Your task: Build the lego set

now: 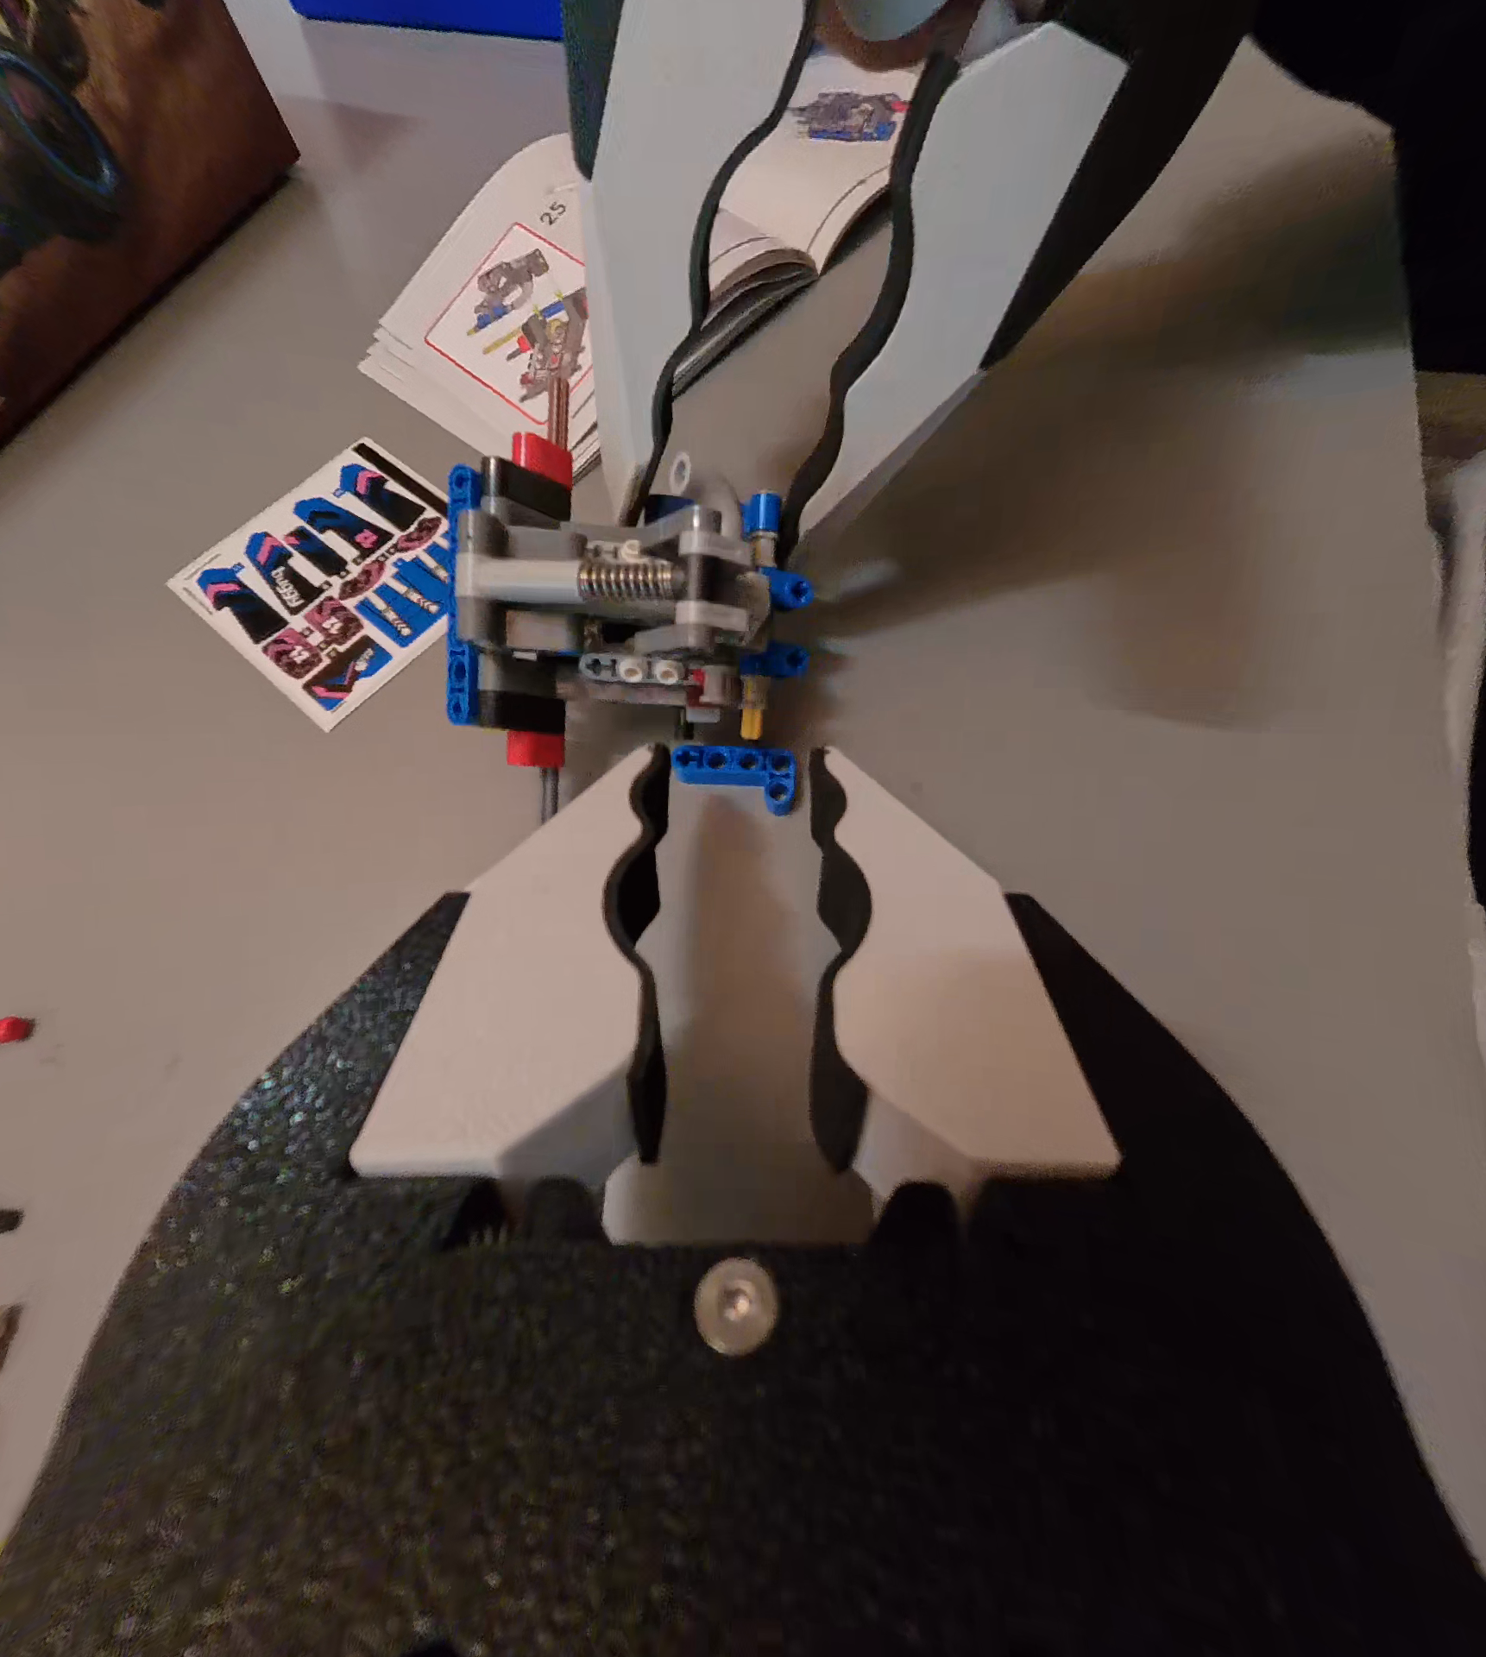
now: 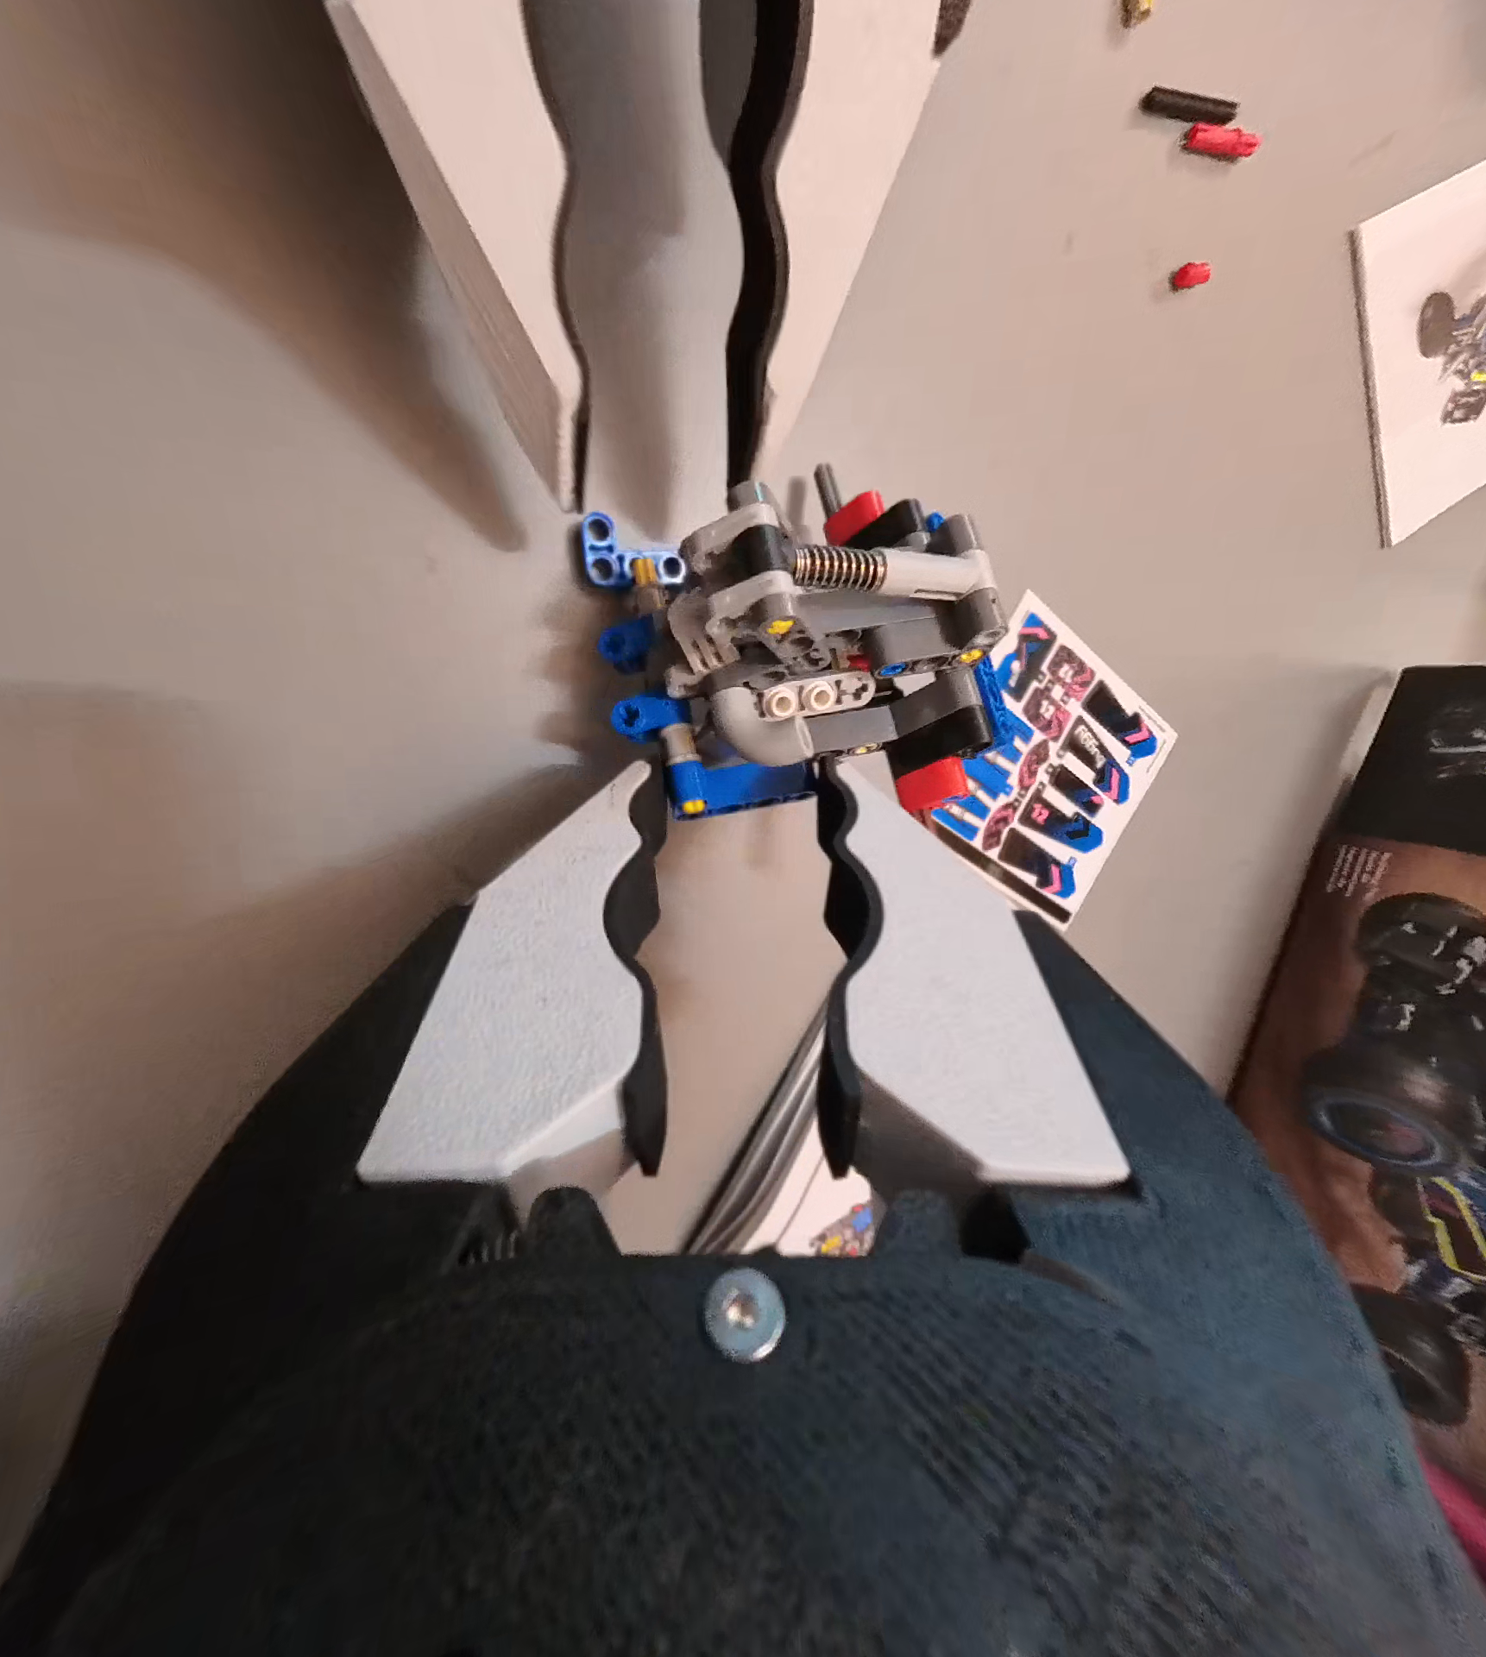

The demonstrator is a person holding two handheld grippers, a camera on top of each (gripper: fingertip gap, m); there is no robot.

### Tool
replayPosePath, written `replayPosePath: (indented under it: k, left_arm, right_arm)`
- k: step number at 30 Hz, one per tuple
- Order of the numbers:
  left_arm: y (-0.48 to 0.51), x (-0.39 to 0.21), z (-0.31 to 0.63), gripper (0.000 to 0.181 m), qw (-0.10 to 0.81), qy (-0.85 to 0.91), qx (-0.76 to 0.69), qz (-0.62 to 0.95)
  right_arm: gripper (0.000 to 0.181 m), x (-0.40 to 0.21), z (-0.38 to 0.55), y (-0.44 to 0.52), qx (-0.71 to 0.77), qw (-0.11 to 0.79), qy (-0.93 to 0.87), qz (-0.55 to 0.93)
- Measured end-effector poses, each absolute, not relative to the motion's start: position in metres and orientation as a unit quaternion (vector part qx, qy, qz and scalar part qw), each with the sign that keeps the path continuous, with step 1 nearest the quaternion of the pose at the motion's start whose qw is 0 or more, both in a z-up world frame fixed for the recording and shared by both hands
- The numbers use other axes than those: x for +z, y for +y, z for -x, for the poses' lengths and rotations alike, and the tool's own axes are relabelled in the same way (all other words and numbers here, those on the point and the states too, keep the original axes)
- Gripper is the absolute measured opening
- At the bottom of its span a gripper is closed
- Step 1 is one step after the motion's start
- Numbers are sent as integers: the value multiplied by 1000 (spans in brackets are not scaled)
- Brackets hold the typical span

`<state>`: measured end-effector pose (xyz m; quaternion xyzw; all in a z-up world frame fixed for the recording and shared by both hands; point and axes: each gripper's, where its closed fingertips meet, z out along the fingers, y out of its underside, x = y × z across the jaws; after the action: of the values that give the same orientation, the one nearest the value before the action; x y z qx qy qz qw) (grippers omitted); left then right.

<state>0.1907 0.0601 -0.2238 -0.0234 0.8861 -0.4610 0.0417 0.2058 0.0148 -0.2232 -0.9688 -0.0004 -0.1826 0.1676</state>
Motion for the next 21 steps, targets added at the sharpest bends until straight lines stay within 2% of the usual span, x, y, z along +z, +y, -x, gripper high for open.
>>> replayPosePath:
  k: [9, 16, 21]
  left_arm:
    - [64, -243, -190, 21, 38, 906, -421, 31]
    - [72, -207, -196, 24, 38, 874, -483, 38]
    - [63, -190, -198, 27, 87, 854, -513, 27]
  right_arm:
    - [32, -218, -200, 24, -165, 82, -17, 983]
    - [32, -211, -198, 20, -131, 23, 27, 991]
    - [32, -209, -197, 22, -86, 10, 69, 994]
